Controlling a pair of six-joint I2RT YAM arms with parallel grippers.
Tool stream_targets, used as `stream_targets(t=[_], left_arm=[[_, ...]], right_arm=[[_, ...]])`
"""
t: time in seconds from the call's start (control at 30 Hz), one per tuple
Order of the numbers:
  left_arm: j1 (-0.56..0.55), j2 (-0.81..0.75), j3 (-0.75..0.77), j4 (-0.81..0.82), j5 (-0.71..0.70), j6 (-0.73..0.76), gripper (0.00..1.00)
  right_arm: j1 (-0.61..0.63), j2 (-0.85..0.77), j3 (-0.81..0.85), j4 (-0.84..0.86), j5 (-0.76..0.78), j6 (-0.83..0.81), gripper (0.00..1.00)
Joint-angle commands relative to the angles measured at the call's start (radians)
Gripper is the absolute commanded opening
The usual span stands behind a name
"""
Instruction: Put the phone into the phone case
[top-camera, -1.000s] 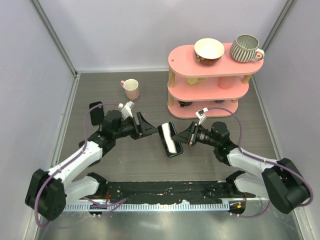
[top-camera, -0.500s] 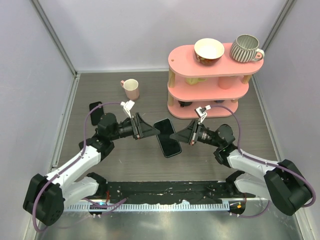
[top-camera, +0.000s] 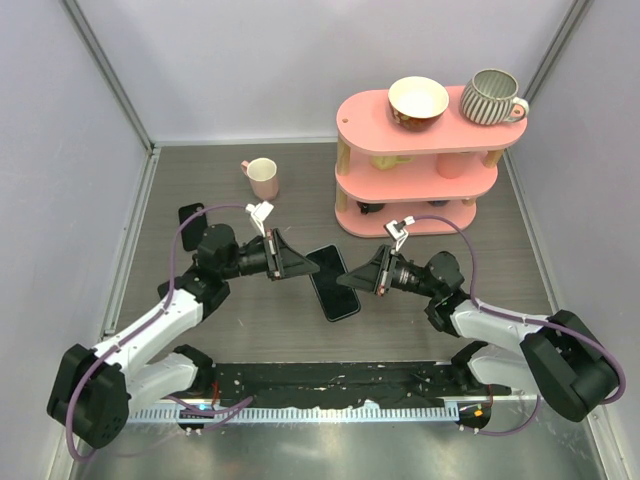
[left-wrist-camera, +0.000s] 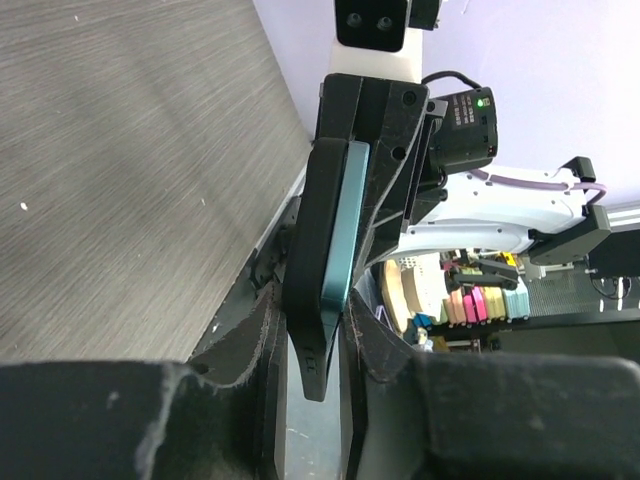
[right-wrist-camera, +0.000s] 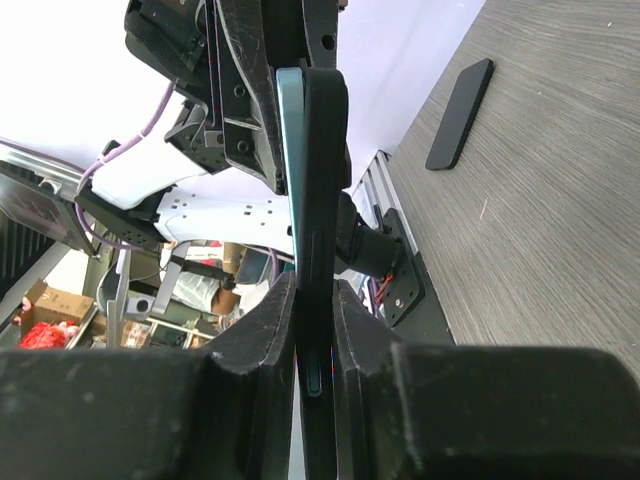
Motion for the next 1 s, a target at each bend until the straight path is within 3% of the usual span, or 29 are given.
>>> stream_targets(t=[0.0, 0.03, 0.13, 0.3, 0.47, 0.57, 0.6, 0.67, 0.7, 0.8, 0.97], left_arm=[[0.004, 0.043, 0.048, -0.018, 0.054, 0.074, 0.0], [0.004, 0.057, 0.051, -0.016, 0.088, 0.077, 0.0], [0.003, 0.114, 0.043, 0.028, 0.16, 0.065, 0.0], [0.004, 0.141, 0.037, 0.064, 0.206, 0.067, 0.0], [-0.005, 0.155, 0.046, 0.028, 0.24, 0.1, 0.0], [-0.015, 0.175, 0.059, 0.03, 0.257, 0.099, 0.0], [-0.017, 0.177, 0.062, 0.03, 0.258, 0.097, 0.01], [-0.015, 0.164, 0.065, 0.021, 0.254, 0.105, 0.11], [-0.015, 0.157, 0.071, 0.01, 0.234, 0.113, 0.32], [-0.015, 0.117, 0.071, -0.044, 0.205, 0.157, 0.6], [-0.019, 0.062, -0.007, 0.06, 0.174, 0.088, 0.72]], right_arm=[[0.011, -0.026, 0.046, 0.039, -0.042, -0.009, 0.23], [0.01, -0.026, 0.053, 0.041, -0.048, -0.002, 0.32], [0.011, -0.024, 0.085, 0.036, -0.056, 0.007, 0.46], [0.011, 0.028, 0.119, 0.111, -0.061, 0.06, 0.5], [0.011, 0.103, 0.13, 0.25, -0.064, 0.136, 0.41], [0.01, 0.158, 0.129, 0.371, -0.064, 0.2, 0.21], [0.011, 0.171, 0.127, 0.402, -0.064, 0.221, 0.08], [0.011, 0.189, 0.121, 0.47, -0.064, 0.231, 0.01], [0.011, 0.188, 0.121, 0.469, -0.064, 0.211, 0.01], [0.01, 0.131, 0.121, 0.362, -0.039, 0.131, 0.01], [0.013, -0.068, 0.141, 0.027, 0.06, -0.129, 0.01]])
